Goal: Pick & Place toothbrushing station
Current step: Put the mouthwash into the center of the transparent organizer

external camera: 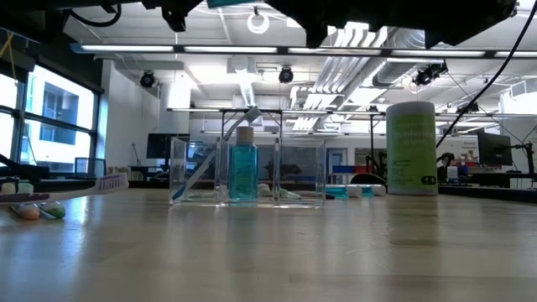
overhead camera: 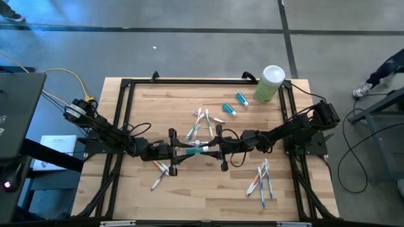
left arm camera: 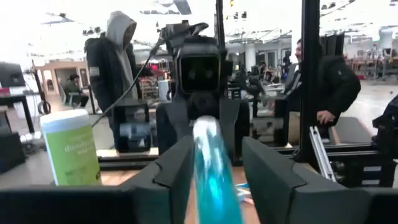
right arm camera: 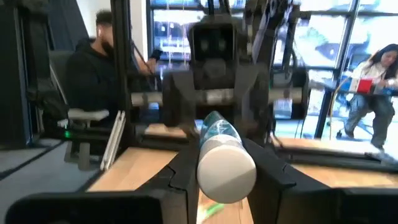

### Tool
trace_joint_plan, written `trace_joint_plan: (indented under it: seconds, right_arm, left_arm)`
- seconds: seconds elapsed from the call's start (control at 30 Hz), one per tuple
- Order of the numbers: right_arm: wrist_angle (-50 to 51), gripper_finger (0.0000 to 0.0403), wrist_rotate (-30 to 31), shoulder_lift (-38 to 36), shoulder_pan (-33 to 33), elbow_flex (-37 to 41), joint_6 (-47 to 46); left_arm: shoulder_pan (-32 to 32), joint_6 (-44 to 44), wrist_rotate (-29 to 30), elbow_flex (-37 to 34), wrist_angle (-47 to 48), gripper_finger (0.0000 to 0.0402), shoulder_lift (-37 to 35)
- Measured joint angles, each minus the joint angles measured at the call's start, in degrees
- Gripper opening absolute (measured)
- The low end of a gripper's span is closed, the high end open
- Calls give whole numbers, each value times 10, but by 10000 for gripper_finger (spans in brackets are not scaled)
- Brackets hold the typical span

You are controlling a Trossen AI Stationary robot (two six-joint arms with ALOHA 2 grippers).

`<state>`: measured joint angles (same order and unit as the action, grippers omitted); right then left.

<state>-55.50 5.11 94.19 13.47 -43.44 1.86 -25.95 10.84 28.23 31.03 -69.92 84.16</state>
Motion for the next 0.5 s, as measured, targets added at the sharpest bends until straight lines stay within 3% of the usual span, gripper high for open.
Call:
trace_joint_plan:
  seconds: [0.23,0.37,0.5]
  right_arm:
    - [48,85,12,-14,24,0,-13]
    - [130,85,79,-48,43,0,-43]
    - [294,85,156,-84,54,-23,-95]
  left_arm:
    - [-18,-2,4,0,14,196,0]
    - [-31,-33,8,0,15,199,0]
    - [-50,-117,48,0,36,200,0]
